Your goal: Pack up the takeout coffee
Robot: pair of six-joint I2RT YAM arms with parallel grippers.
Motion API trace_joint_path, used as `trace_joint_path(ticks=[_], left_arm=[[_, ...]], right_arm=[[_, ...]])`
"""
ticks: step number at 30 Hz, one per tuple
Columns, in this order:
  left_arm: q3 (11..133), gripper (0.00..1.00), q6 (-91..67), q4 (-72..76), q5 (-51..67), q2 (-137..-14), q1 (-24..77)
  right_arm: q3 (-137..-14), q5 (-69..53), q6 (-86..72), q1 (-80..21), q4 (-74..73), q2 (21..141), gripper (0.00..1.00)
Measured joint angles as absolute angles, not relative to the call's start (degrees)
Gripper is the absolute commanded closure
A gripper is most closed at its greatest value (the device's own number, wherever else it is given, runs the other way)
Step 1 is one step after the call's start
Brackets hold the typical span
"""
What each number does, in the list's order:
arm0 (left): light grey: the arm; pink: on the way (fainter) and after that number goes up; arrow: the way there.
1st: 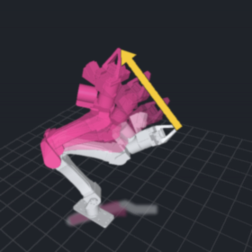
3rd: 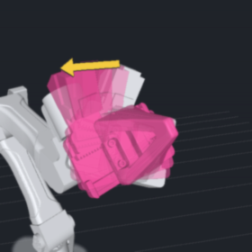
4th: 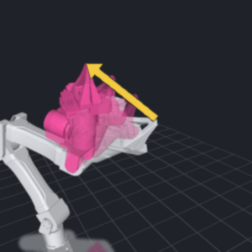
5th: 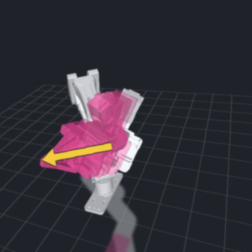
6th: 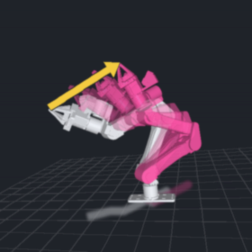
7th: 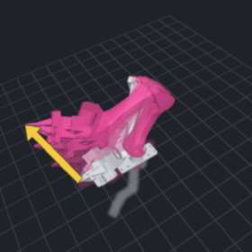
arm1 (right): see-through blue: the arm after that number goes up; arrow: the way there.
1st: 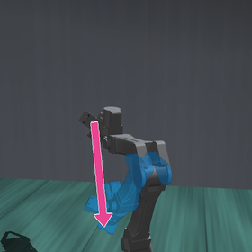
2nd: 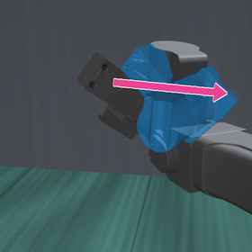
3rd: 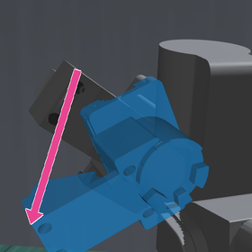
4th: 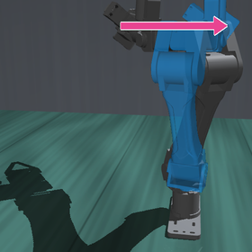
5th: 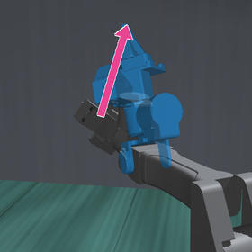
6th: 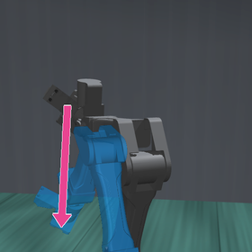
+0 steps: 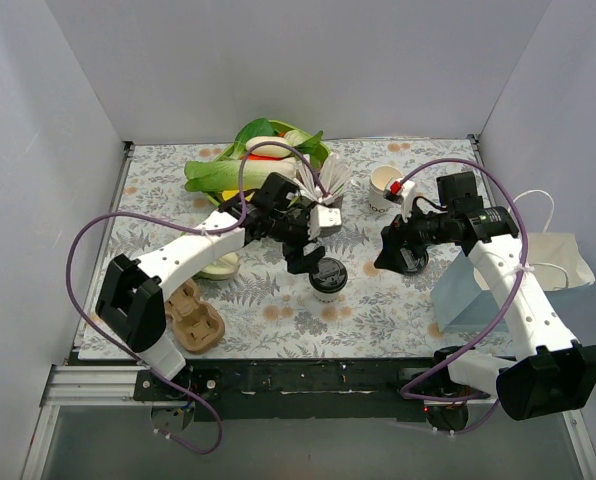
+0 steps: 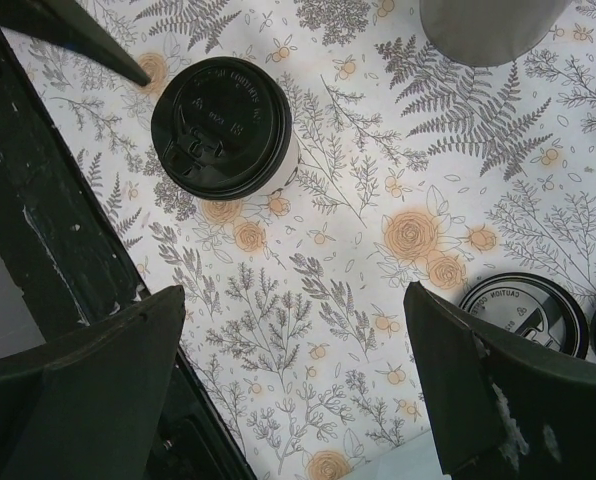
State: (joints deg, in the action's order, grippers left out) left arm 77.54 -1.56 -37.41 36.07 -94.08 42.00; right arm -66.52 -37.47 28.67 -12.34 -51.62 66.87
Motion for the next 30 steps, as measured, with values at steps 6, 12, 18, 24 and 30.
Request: trace_joint_path(ticks=[6, 12, 18, 24, 30], left_arm=[[74.4, 0.02, -3.0, -36.9, 33.9, -89.6, 37.8], [73.1, 0.02, -4.2, -35.1, 36.1, -88.6, 39.8], [73.1, 0.02, -5.1, -32.8, 37.5, -91.1, 42.2], [73.1, 0.02, -4.3, -32.2, 38.1, -92.9, 43.0], [73.1, 0.02, -3.2, -31.8, 38.1, -94.7, 44.2]], right_arm=[[-66.5, -37.5, 28.6, -12.2, -51.0, 67.5, 0.02], [-66.5, -37.5, 28.6, -12.0, -50.9, 68.3, 0.02], [-66.5, -37.5, 28.6, -12.0, -50.9, 68.8, 0.02], [-66.5, -37.5, 28.6, -11.9, -50.9, 68.7, 0.02], [-66.5, -37.5, 28.6, -11.6, -50.9, 68.7, 0.02]])
